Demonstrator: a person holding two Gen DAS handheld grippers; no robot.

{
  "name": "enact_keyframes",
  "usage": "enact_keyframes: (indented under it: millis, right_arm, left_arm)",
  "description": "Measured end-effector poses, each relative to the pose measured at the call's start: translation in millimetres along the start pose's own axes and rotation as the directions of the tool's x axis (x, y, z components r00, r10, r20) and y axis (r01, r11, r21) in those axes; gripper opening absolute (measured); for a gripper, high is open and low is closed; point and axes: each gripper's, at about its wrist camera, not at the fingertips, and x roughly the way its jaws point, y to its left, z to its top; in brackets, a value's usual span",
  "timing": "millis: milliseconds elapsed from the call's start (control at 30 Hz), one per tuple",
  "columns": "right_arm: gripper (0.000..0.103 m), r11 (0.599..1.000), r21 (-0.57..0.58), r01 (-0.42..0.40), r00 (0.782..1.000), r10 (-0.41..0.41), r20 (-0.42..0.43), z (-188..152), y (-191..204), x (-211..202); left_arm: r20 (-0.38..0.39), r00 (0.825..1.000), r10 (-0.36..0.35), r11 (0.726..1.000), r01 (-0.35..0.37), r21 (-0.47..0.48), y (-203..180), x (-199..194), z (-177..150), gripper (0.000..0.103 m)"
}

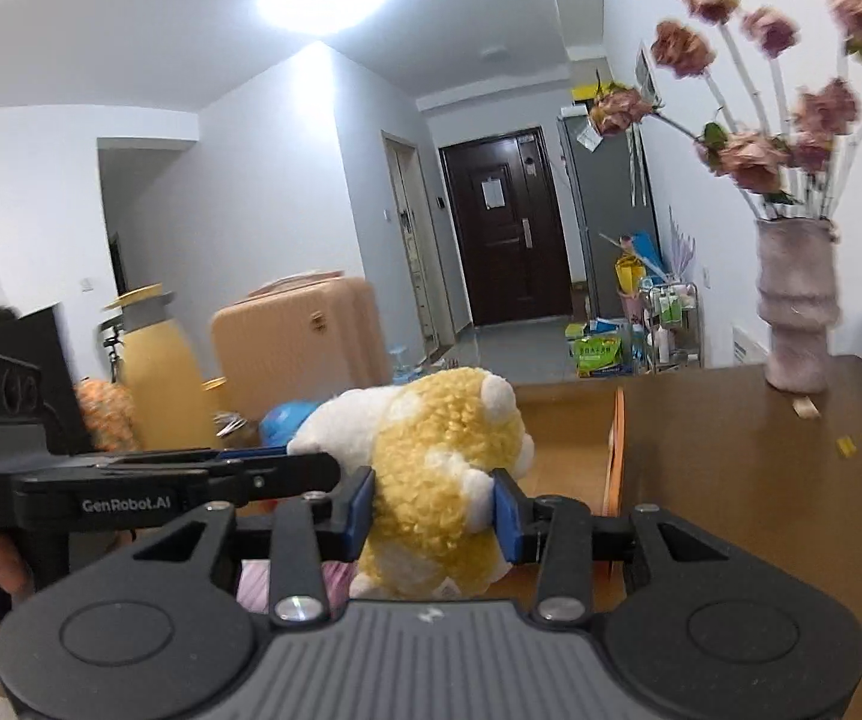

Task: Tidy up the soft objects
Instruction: 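Carry the white-and-yellow plush into the cardboard box and release it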

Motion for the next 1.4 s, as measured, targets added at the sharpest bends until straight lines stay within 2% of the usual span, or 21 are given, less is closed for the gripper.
enact_keyframes:
  millis: [133,200,267,367,433,500,567,733,767,800,833,900,1067,1133,1233,1333,1400]
  right_arm:
    - [0.039,0.999,0.042,0.02,0.994,-0.016,-0.106,49,-42,108]
    - [0.039,0.997,0.057,0.049,0.985,-0.039,-0.169,59,-59,158]
    - [0.039,0.994,0.067,0.084,0.971,-0.066,-0.23,64,-73,201]
    - [0.039,0.988,0.03,0.152,0.944,-0.136,-0.3,63,-78,242]
    - [0.04,0.98,-0.014,0.196,0.915,-0.189,-0.357,58,-76,262]
    - [0.044,0.974,-0.017,0.225,0.893,-0.213,-0.397,54,-75,274]
    - [0.047,0.965,-0.031,0.262,0.881,-0.252,-0.4,51,-73,277]
    - [0.057,0.963,-0.043,0.266,0.894,-0.264,-0.362,56,-67,256]
    - [0.057,0.963,-0.047,0.266,0.898,-0.265,-0.351,62,-65,250]
    - [0.058,0.963,-0.051,0.265,0.905,-0.267,-0.333,68,-62,240]
    - [0.06,0.963,-0.054,0.264,0.911,-0.268,-0.314,75,-64,232]
    - [0.066,0.959,-0.078,0.273,0.918,-0.284,-0.278,87,-58,214]
    - [0.067,0.955,-0.097,0.279,0.932,-0.293,-0.212,110,-41,150]
    - [0.072,0.956,-0.107,0.271,0.941,-0.287,-0.181,118,-31,122]
    - [0.082,0.955,-0.135,0.264,0.954,-0.279,-0.11,119,-8,77]
    - [0.084,0.959,-0.152,0.238,0.967,-0.249,-0.052,107,14,32]
    - [0.088,0.965,-0.154,0.214,0.976,-0.219,-0.017,91,26,3]
  left_arm:
    - [-0.091,0.994,0.065,0.995,-0.071,-0.073,60,98,36,0.039]
    - [-0.173,0.98,0.097,0.987,-0.117,-0.11,84,139,44,0.039]
    - [-0.238,0.961,0.137,0.985,-0.158,-0.071,99,174,50,0.039]
    - [-0.301,0.935,0.187,0.981,-0.196,0.001,108,206,51,0.039]
    - [-0.317,0.931,0.179,0.982,-0.19,-0.002,112,214,49,0.037]
    - [-0.319,0.925,0.206,0.977,-0.212,0.016,113,218,49,0.037]
    - [-0.317,0.927,0.201,0.978,-0.209,0.009,115,213,50,0.038]
    - [-0.295,0.927,0.232,0.972,-0.231,0.039,103,181,63,0.045]
    - [-0.288,0.926,0.245,0.969,-0.241,0.049,100,169,70,0.052]
    - [-0.288,0.921,0.261,0.965,-0.255,0.06,95,158,75,0.065]
    - [-0.285,0.917,0.279,0.96,-0.27,0.073,90,146,81,0.067]
    - [-0.253,0.921,0.296,0.955,-0.281,0.094,80,120,90,0.07]
    - [-0.18,0.926,0.331,0.942,-0.315,0.112,54,45,107,0.08]
    - [-0.143,0.927,0.346,0.936,-0.33,0.125,41,13,110,0.084]
    - [-0.094,0.93,0.355,0.933,-0.346,0.098,26,-36,103,0.09]
    - [-0.046,0.934,0.354,0.934,-0.351,0.065,12,-83,81,0.096]
    - [0.005,0.915,0.402,0.913,-0.402,0.072,-1,-114,59,0.102]
